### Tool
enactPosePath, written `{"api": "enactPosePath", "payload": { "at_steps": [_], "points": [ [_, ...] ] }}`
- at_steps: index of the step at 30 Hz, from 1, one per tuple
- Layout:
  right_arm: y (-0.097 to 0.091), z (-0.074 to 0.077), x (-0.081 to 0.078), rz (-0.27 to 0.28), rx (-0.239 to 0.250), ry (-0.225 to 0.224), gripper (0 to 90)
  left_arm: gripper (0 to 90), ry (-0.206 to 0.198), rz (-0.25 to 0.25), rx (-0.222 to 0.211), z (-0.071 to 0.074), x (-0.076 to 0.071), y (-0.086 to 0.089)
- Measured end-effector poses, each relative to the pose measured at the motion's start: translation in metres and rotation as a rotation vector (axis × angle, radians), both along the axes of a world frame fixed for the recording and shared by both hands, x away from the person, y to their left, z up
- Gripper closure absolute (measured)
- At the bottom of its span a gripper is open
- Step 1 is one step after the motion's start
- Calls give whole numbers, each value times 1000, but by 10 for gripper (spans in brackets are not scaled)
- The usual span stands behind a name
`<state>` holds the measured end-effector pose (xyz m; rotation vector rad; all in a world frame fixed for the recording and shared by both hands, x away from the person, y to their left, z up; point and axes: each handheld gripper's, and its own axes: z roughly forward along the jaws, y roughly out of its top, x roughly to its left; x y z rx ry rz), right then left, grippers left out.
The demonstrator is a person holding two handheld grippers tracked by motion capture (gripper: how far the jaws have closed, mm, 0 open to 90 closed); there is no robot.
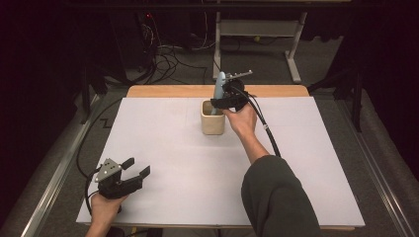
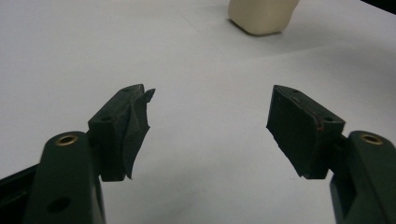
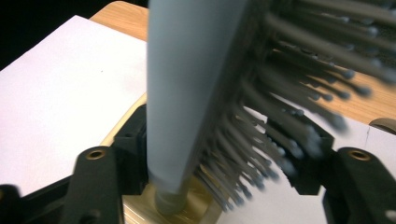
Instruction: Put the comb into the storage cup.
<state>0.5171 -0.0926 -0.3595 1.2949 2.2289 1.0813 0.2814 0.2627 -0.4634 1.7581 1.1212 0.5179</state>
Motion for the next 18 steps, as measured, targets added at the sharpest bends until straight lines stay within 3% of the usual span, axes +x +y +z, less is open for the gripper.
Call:
{"api": "enactPosePath", "payload": {
  "at_steps": [18],
  "points": [
    [-6, 1, -6, 9, 4, -18, 318, 298, -1, -3, 3, 0, 0, -1]
  ]
}}
